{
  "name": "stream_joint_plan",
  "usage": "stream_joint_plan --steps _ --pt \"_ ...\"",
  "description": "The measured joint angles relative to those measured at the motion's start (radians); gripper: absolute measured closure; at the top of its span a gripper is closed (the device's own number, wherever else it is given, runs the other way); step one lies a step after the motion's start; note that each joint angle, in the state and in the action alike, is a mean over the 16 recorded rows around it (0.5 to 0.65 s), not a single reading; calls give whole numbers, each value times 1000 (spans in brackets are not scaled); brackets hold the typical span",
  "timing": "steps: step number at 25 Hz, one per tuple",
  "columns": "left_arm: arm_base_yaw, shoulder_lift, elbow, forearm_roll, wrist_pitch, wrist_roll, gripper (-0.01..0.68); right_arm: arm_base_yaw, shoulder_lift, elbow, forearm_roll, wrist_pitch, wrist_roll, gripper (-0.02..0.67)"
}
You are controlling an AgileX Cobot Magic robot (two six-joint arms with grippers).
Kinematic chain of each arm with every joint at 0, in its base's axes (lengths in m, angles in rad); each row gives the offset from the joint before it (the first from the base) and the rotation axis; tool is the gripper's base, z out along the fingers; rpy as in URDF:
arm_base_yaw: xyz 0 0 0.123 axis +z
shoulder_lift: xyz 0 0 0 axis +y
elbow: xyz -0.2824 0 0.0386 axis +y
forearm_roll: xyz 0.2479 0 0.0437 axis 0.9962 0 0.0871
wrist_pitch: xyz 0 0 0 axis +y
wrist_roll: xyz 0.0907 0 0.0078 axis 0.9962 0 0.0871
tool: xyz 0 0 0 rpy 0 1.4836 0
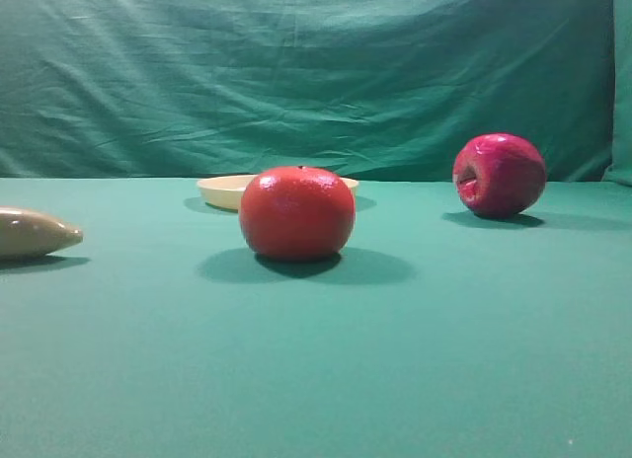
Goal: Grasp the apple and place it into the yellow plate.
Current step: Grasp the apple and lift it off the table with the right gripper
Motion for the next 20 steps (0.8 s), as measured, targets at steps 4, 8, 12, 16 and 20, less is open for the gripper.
stream_joint_plan --steps 4,8,12,16,20 --pt "0 0 0 0 0 0 516 0 0 0 0 0 0 600" --pt "0 0 0 0 0 0 516 0 0 0 0 0 0 600" --pt "0 0 0 0 0 0 516 0 0 0 0 0 0 600" --pt "0 0 0 0 0 0 516 0 0 0 0 0 0 600" --pt "0 0 0 0 0 0 516 0 0 0 0 0 0 600"
